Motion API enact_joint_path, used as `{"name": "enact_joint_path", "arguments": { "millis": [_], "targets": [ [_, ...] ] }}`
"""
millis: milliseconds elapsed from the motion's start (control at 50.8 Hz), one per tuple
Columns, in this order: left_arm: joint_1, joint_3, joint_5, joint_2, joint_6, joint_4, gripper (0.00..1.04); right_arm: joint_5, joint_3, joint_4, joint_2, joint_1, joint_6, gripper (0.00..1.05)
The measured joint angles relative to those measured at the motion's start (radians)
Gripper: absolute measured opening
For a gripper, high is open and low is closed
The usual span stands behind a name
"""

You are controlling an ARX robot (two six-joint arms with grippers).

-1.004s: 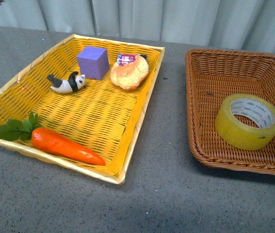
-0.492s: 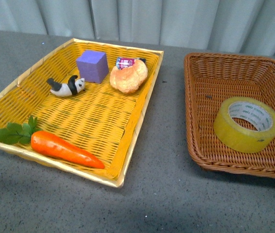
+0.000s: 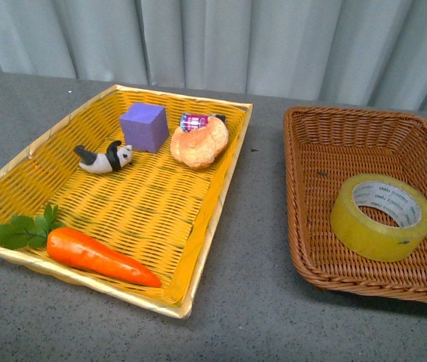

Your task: Move tape to another basket

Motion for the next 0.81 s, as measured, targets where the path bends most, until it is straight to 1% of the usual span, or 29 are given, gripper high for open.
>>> {"name": "enact_joint_path", "arguments": {
  "millis": [492, 807],
  "targets": [
    [0.0, 0.0, 0.0, -0.269, 0.0, -0.258, 0.04, 0.0, 0.0, -0.265, -0.278, 0.0, 0.0, 0.01],
    [0.0, 0.0, 0.0, -0.368, 0.0, -0.357, 0.04, 0.0, 0.0, -0.365, -0.379, 0.0, 0.0, 0.01]
  ]
}}
